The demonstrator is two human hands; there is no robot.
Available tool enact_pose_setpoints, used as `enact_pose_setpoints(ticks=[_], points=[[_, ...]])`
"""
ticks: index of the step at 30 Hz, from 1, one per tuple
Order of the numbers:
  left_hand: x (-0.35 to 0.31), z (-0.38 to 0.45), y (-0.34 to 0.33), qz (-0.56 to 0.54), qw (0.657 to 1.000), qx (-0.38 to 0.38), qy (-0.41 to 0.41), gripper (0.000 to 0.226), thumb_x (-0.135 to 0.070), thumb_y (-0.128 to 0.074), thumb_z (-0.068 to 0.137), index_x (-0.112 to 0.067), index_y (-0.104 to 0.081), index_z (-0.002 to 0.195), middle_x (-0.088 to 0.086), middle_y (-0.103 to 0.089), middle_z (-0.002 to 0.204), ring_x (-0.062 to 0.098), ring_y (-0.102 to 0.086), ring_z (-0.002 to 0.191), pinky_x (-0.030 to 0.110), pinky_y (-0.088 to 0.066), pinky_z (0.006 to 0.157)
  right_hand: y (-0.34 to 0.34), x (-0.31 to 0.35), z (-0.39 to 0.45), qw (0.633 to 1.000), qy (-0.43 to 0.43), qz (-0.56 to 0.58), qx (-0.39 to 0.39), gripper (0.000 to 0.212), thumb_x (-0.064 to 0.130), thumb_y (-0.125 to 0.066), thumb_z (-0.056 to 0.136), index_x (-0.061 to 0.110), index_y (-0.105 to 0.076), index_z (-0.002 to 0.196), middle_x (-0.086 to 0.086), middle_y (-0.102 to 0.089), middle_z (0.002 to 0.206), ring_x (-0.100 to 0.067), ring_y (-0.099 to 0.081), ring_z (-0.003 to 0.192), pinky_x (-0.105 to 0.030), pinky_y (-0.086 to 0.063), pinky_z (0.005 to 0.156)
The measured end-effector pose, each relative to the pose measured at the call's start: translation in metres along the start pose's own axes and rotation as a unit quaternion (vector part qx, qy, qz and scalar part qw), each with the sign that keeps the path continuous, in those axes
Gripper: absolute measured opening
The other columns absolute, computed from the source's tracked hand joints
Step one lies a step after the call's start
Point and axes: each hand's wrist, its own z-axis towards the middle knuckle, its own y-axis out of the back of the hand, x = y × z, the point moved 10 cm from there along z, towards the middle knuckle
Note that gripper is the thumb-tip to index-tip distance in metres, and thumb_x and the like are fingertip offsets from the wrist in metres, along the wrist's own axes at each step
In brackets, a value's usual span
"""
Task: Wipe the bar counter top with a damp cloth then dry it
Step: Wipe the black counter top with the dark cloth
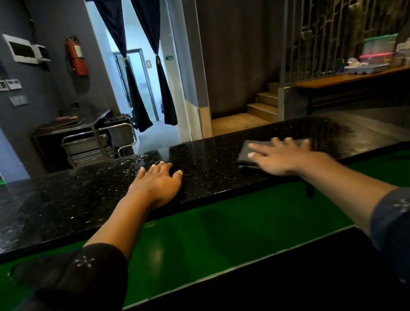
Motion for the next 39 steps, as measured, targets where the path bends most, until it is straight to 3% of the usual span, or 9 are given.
enact_pose_setpoints(ticks=[4,7,14,17,23,26,29,35,39], points=[[0.004,-0.002,-0.001,0.014,1.000,0.004,0.000,0.064,-0.051,-0.014,0.099,-0.019,-0.013,0.154,0.004,-0.009,0.161,0.017,-0.004,0.148,0.042,0.006,0.117,-0.018,0.112,-0.037,0.988,0.153,-0.008,0.004,0.057,0.073,-0.011,0.092,0.058,-0.005,0.148,-0.006,0.003,0.165,-0.037,0.005,0.149,-0.067,0.011,0.111],[0.003,-0.004,-0.002,0.022,1.000,0.014,-0.007,0.062,-0.051,-0.012,0.099,-0.021,-0.010,0.154,0.003,-0.007,0.161,0.016,-0.002,0.148,0.043,0.008,0.117,-0.022,0.119,-0.054,0.978,0.207,-0.006,0.012,0.057,0.075,-0.012,0.091,0.062,-0.006,0.146,0.001,0.002,0.165,-0.031,0.003,0.151,-0.063,0.009,0.114],[0.001,-0.002,-0.003,0.026,1.000,0.002,-0.012,0.063,-0.050,-0.012,0.099,-0.020,-0.011,0.154,0.003,-0.007,0.161,0.016,-0.002,0.148,0.041,0.011,0.116,-0.006,-0.010,0.000,0.999,0.041,0.011,0.026,0.057,0.076,-0.012,0.090,0.062,-0.006,0.145,0.003,0.002,0.165,-0.031,0.002,0.151,-0.062,0.006,0.114],[0.001,0.001,-0.002,0.015,1.000,-0.002,-0.002,0.063,-0.049,-0.014,0.099,-0.018,-0.013,0.154,0.005,-0.008,0.161,0.016,-0.003,0.148,0.042,0.010,0.117,-0.002,0.002,0.011,0.999,0.004,0.017,0.026,0.060,0.074,-0.012,0.092,0.057,-0.005,0.149,-0.004,0.004,0.165,-0.036,0.005,0.150,-0.065,0.009,0.113],[-0.004,-0.010,0.006,0.027,1.000,-0.012,-0.002,0.061,-0.045,-0.014,0.100,-0.016,-0.015,0.154,0.005,-0.009,0.161,0.017,0.000,0.148,0.041,0.013,0.116,-0.019,0.128,-0.040,0.989,0.146,-0.007,0.009,0.058,0.072,-0.012,0.093,0.057,-0.005,0.149,-0.006,0.003,0.165,-0.037,0.004,0.150,-0.066,0.008,0.113],[-0.004,-0.031,0.029,0.027,0.995,-0.095,-0.031,0.058,-0.041,-0.021,0.101,-0.015,-0.020,0.152,0.004,-0.016,0.160,0.016,-0.004,0.148,0.040,0.013,0.115,-0.025,0.141,-0.059,0.982,0.185,-0.019,0.009,0.057,0.074,-0.009,0.091,0.061,-0.004,0.147,-0.002,0.002,0.165,-0.033,0.002,0.151,-0.064,0.007,0.114],[0.040,-0.061,0.054,0.016,0.987,-0.157,-0.020,0.056,-0.044,-0.025,0.100,-0.016,-0.028,0.149,0.005,-0.028,0.157,0.016,-0.013,0.147,0.041,0.010,0.117,-0.022,0.134,-0.050,0.985,0.168,-0.009,0.032,0.057,0.075,-0.010,0.091,0.063,-0.004,0.145,0.000,0.003,0.165,-0.031,0.002,0.151,-0.062,0.005,0.114],[0.216,-0.135,0.088,0.021,0.974,-0.160,0.159,0.058,-0.048,-0.030,0.098,-0.013,-0.037,0.144,0.014,-0.041,0.148,0.023,-0.028,0.142,0.044,-0.002,0.119,-0.020,0.175,-0.024,0.995,0.088,0.005,0.040,0.062,0.072,-0.011,0.093,0.052,-0.003,0.151,-0.008,0.008,0.165,-0.038,0.009,0.149,-0.067,0.010,0.112],[0.280,-0.156,0.090,0.011,0.968,-0.126,0.219,0.062,-0.049,-0.031,0.098,-0.010,-0.034,0.146,0.019,-0.034,0.151,0.028,-0.026,0.143,0.044,-0.004,0.118,-0.030,0.239,-0.050,0.985,0.171,0.004,0.033,0.061,0.072,-0.011,0.093,0.053,-0.004,0.151,-0.007,0.007,0.165,-0.037,0.008,0.149,-0.066,0.011,0.112]])
